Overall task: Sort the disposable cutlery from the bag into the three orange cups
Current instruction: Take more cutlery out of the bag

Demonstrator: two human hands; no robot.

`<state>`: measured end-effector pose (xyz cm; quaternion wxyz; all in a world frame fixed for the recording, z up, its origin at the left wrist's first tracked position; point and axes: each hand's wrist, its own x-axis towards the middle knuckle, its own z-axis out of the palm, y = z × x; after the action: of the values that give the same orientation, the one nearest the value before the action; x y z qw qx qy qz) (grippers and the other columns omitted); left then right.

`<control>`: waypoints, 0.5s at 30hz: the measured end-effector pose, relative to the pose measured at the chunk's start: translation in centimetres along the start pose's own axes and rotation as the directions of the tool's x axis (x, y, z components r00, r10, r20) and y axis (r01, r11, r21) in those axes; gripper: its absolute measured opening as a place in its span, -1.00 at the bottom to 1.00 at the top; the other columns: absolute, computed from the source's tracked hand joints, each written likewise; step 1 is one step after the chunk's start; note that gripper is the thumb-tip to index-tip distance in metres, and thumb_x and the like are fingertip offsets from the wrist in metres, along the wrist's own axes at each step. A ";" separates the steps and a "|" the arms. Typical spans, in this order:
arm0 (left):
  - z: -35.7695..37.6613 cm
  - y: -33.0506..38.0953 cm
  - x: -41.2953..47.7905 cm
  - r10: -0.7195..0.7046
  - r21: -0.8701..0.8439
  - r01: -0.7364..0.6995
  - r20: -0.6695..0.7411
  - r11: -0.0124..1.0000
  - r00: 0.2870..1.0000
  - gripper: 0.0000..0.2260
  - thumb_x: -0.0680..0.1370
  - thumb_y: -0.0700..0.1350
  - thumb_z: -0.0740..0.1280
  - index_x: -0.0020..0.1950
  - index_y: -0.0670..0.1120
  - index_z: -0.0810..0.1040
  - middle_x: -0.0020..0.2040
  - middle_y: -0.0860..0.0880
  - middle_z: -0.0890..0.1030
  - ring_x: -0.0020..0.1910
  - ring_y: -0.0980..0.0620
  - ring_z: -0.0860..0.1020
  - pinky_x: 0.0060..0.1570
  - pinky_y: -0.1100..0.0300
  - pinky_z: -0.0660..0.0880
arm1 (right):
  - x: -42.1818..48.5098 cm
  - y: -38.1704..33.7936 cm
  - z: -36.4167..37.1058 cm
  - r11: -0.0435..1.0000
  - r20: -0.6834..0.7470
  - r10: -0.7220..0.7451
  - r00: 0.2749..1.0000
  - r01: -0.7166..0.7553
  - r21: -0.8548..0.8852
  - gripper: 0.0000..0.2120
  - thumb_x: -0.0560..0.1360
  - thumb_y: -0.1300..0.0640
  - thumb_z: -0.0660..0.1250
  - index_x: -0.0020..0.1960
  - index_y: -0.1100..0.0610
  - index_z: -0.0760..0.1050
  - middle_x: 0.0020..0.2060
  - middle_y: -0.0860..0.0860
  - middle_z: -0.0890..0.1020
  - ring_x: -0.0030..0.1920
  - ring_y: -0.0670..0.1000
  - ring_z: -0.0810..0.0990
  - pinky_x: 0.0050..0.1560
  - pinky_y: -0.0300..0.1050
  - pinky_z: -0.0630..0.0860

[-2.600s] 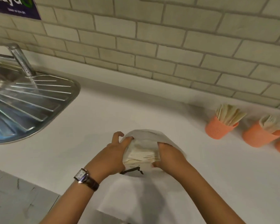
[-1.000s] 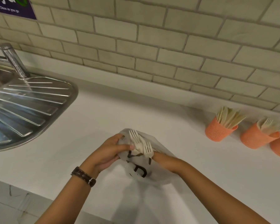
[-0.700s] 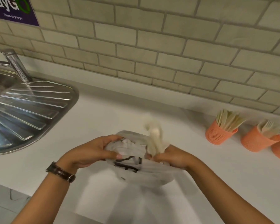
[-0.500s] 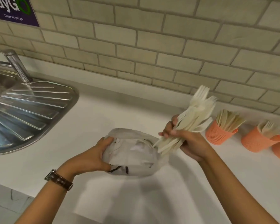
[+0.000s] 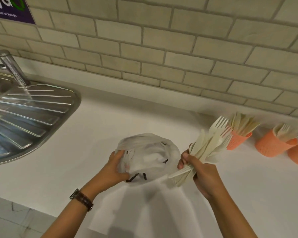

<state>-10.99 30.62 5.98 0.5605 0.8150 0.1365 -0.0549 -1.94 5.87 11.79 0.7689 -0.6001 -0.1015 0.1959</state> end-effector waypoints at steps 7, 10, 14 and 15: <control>1.0 0.2 -0.5 0.065 0.108 -0.021 -0.423 0.994 0.904 -0.96 0.39 -0.03 0.47 -0.24 0.05 0.64 0.29 -0.14 0.51 0.42 0.06 0.31 0.36 0.11 0.27 | -2.9 6.6 -0.4 0.943 -0.328 0.002 0.945 -0.111 -0.313 -0.90 0.42 0.30 0.42 -0.17 0.14 0.56 -0.38 -0.12 0.63 -0.34 -0.23 0.58 -0.25 -0.39 0.48; 1.2 0.4 -1.3 0.115 0.095 -0.075 -0.547 0.993 0.829 -0.74 0.37 0.09 0.41 -0.44 0.01 0.48 0.17 -0.07 0.59 0.36 0.05 0.39 0.29 -0.06 0.37 | -3.7 9.4 -0.6 0.903 -0.373 -0.007 0.928 -0.154 -0.401 -0.81 0.41 0.38 0.38 -0.26 0.15 0.47 -0.46 -0.12 0.53 -0.47 -0.24 0.45 -0.39 -0.41 0.38; 2.9 2.9 -2.7 0.305 0.249 -0.191 -0.591 0.949 0.747 -0.88 0.45 -0.01 0.41 -0.26 0.05 0.52 0.29 0.12 0.43 0.33 0.09 0.27 0.28 0.17 0.21 | -3.9 10.5 -1.2 0.898 -0.414 0.009 0.910 -0.190 -0.398 -0.74 0.38 0.46 0.34 -0.30 0.13 0.43 -0.50 -0.16 0.52 -0.46 -0.22 0.42 -0.35 -0.39 0.39; 3.5 3.7 -3.1 0.387 0.302 -0.253 -0.564 0.919 0.729 -0.93 0.45 0.01 0.39 -0.20 0.08 0.52 0.26 0.12 0.42 0.30 0.10 0.28 0.27 0.28 0.17 | -3.8 10.5 -1.3 0.903 -0.422 -0.003 0.906 -0.179 -0.390 -0.78 0.37 0.44 0.36 -0.28 0.16 0.45 -0.46 -0.13 0.54 -0.43 -0.18 0.45 -0.33 -0.32 0.42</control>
<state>-12.73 25.62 8.74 0.3994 0.8522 0.1613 0.2969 -6.73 5.28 1.63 0.6158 -0.7827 0.0515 0.0736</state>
